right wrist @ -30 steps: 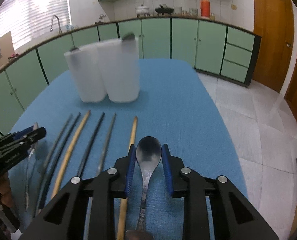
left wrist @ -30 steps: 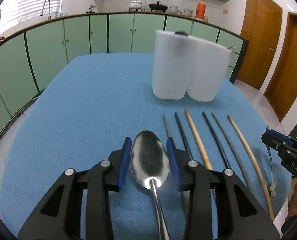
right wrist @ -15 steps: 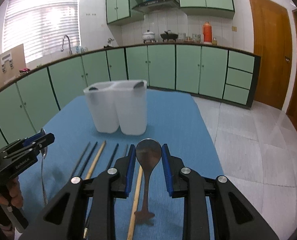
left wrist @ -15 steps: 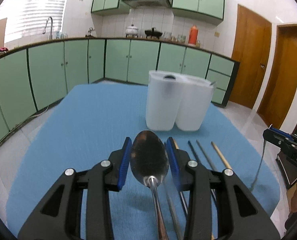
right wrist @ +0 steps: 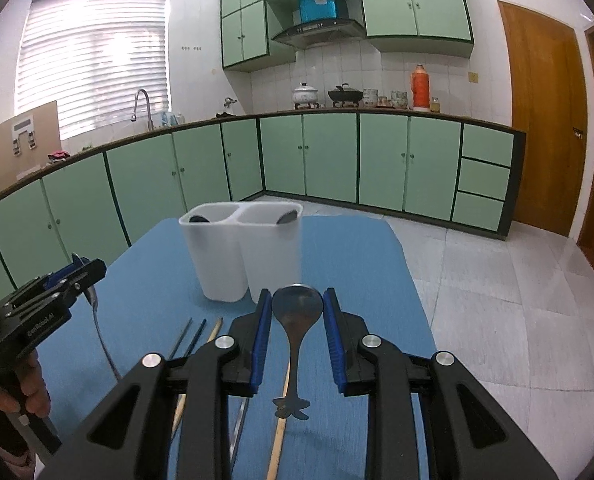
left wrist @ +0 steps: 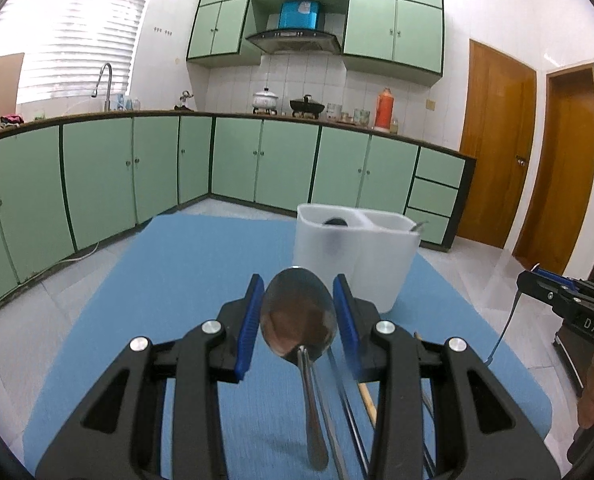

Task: Organize utensils
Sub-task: 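Lift both held spoons and carry them over the white caddy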

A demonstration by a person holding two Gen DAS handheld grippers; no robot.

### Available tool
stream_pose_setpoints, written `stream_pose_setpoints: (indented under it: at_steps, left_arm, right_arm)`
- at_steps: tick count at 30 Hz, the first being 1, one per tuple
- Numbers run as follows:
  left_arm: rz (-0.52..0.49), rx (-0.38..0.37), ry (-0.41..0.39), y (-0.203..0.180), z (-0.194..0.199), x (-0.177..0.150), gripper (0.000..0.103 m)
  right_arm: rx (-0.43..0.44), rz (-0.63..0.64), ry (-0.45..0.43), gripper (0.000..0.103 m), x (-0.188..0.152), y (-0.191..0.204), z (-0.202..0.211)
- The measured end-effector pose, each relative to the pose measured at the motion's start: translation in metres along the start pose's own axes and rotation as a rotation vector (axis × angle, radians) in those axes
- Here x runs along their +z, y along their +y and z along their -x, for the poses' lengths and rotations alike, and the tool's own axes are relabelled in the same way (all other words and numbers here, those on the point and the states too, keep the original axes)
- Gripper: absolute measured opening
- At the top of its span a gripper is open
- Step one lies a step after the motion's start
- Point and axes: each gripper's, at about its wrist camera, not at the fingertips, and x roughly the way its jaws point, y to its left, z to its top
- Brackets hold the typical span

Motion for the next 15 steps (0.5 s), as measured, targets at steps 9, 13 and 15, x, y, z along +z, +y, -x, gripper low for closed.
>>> stream_pose_setpoints:
  at_steps: [9, 13, 15]
  left_arm:
    - [-0.016, -0.015, -0.078, -0.006, 0.003, 0.036, 0.034]
    - [-0.02, -0.022, -0.112, -0.01, 0.001, 0.051, 0.034]
    - [-0.017, -0.026, -0.128, -0.011, -0.002, 0.061, 0.034]
  right_arm:
    - [0.026, 0.043, -0.065, 0.026, 0.035, 0.012, 0.001]
    - [0.049, 0.046, -0.088, 0.026, 0.053, 0.015, -0.003]
    - [0.059, 0.053, -0.102, 0.026, 0.061, 0.017, -0.004]
